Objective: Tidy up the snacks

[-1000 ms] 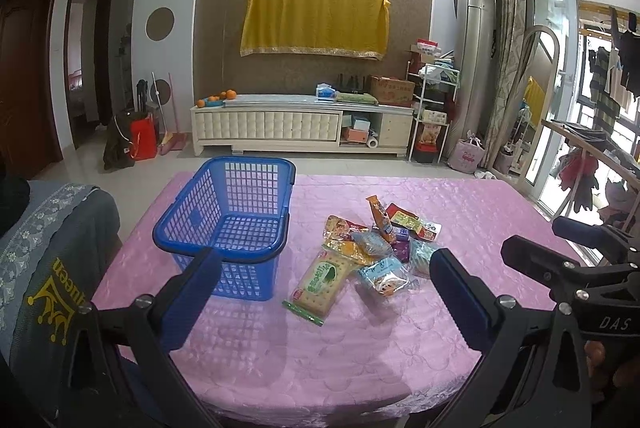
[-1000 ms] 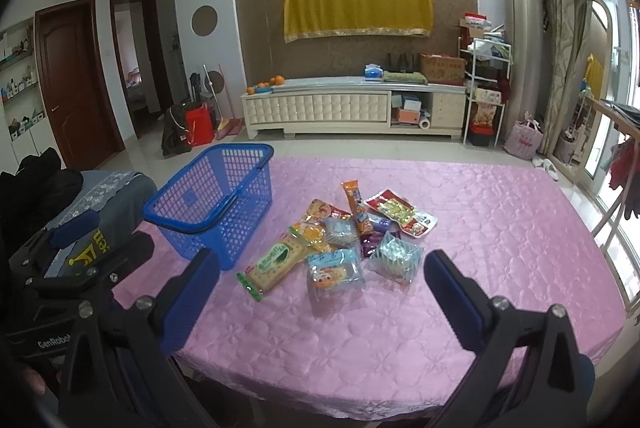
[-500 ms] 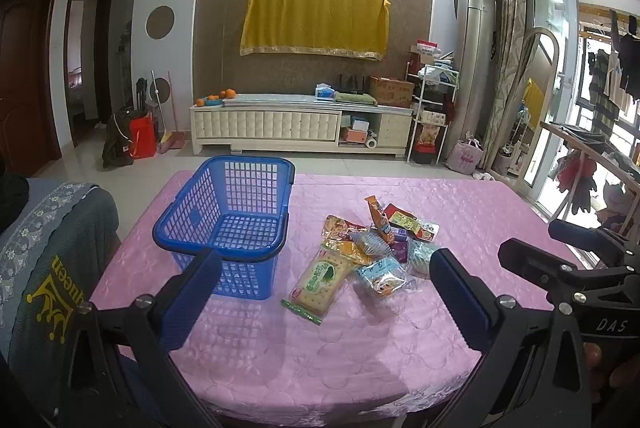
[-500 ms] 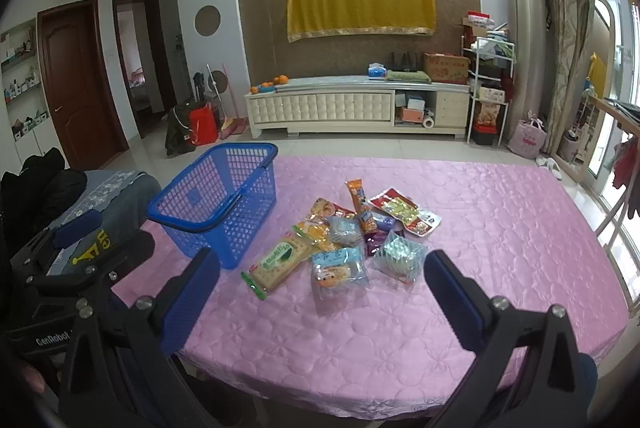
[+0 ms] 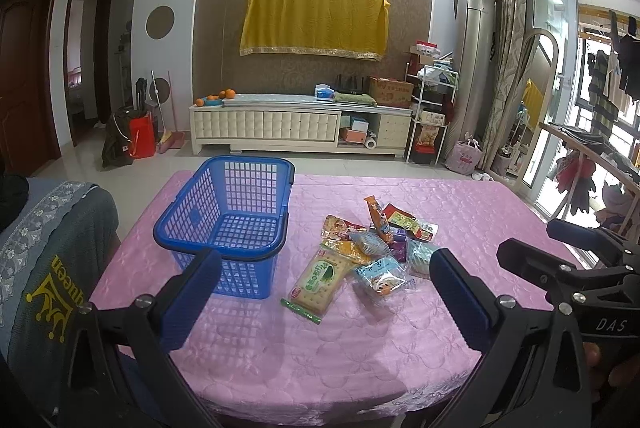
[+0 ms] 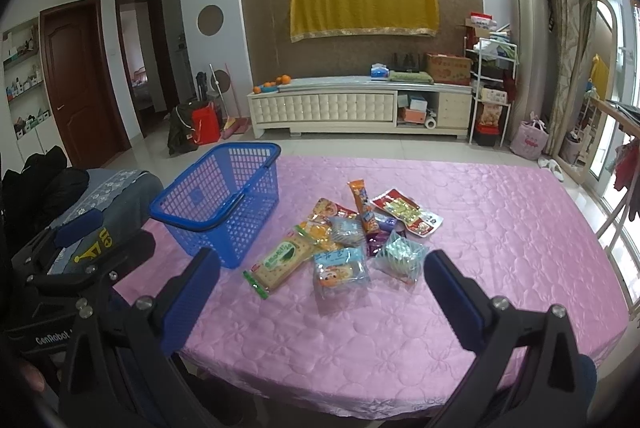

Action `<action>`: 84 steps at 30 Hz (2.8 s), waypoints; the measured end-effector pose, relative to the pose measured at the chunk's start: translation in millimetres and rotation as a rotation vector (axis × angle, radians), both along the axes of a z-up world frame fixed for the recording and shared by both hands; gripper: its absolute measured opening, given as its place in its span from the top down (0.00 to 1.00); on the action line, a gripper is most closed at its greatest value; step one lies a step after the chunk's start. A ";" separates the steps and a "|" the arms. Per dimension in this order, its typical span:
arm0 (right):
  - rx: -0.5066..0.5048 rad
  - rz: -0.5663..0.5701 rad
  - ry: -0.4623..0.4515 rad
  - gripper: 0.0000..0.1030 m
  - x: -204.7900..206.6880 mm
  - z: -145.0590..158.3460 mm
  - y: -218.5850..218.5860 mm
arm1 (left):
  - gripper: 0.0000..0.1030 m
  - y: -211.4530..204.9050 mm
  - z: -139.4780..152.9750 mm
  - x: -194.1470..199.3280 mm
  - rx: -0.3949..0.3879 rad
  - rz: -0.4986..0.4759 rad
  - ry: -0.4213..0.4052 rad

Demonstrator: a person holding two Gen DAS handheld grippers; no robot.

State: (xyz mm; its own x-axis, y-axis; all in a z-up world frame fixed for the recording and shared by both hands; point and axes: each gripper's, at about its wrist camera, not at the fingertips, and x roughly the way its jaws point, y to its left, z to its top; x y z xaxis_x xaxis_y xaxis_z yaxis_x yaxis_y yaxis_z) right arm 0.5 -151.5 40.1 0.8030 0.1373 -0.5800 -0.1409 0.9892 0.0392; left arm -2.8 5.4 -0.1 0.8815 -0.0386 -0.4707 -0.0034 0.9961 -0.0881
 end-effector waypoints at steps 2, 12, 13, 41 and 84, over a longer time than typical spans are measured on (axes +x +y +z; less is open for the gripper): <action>0.005 0.000 0.004 0.00 0.0 -0.5 -0.7 | 0.00 0.5 -0.3 -0.1 -0.001 -0.001 0.001; 0.009 0.017 0.012 0.00 1.2 -3.0 2.3 | 0.00 2.5 0.6 -3.2 -0.004 0.000 -0.001; 0.008 0.017 0.012 0.00 1.2 -3.0 2.2 | 0.00 2.5 0.4 -3.2 -0.004 -0.001 -0.001; -0.008 -0.022 0.021 0.00 69.3 11.4 -47.7 | 0.00 -40.4 10.7 103.0 0.060 -0.177 0.058; -0.147 0.157 0.471 0.00 188.3 -155.2 -125.5 | 0.00 -98.2 -179.5 233.0 -0.074 -0.124 0.685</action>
State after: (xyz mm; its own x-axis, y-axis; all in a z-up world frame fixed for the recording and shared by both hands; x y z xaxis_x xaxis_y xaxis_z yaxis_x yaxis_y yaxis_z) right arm 188.9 -276.9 -115.2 0.4261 0.1249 -0.8960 -0.2890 0.9573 -0.0040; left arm 230.2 -92.8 -179.6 0.3746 -0.1728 -0.9109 0.0308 0.9843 -0.1741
